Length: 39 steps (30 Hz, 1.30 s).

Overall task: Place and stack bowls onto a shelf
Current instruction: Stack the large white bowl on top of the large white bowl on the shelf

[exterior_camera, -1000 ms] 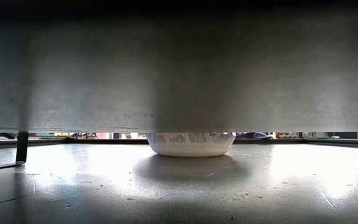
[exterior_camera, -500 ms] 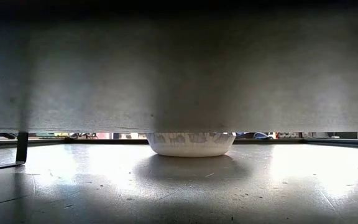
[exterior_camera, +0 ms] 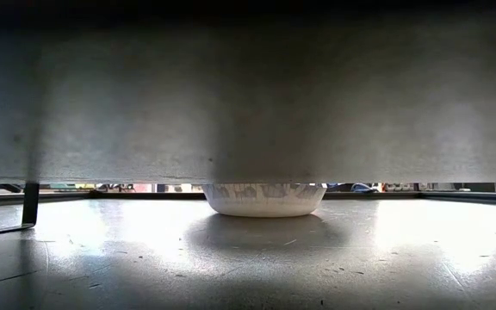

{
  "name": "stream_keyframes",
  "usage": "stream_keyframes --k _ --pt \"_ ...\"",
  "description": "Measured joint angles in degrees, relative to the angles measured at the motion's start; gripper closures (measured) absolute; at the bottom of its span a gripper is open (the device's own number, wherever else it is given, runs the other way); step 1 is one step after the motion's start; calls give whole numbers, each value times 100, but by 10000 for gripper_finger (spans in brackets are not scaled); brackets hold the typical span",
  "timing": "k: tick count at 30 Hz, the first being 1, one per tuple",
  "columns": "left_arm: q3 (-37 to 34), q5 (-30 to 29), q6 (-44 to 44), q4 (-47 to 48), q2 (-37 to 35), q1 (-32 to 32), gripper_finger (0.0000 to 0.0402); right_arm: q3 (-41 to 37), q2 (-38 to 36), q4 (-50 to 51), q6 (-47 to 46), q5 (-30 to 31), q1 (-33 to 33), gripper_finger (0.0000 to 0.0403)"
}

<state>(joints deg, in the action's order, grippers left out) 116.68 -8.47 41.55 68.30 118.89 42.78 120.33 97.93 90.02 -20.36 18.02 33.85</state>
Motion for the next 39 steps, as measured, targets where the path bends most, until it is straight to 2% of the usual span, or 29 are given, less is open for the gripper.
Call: stream_keyframes --k 8,15,18,21,27,36,39 --pt "537 -912 13 1143 0 5 251 0 0 0 42 2 0 278" --pt "785 -1742 755 2192 -89 78 251 -2 0 0 244 4 0 278" --pt "397 -2189 1165 2172 -346 228 251 -4 0 0 306 4 0 278" --pt "-321 -2427 1841 2174 -840 386 251 -43 -7 3 230 4 0 278" --pt "-1669 -2342 2775 2166 -1874 586 251 -138 -7 -4 33 13 0 278" --pt "-3611 -1130 4608 2131 -3851 775 251 -363 -7 -48 -11 454 -15 278" --pt "-4357 -602 5127 1683 -4308 871 251 -449 -7 -49 -13 452 -15 278"
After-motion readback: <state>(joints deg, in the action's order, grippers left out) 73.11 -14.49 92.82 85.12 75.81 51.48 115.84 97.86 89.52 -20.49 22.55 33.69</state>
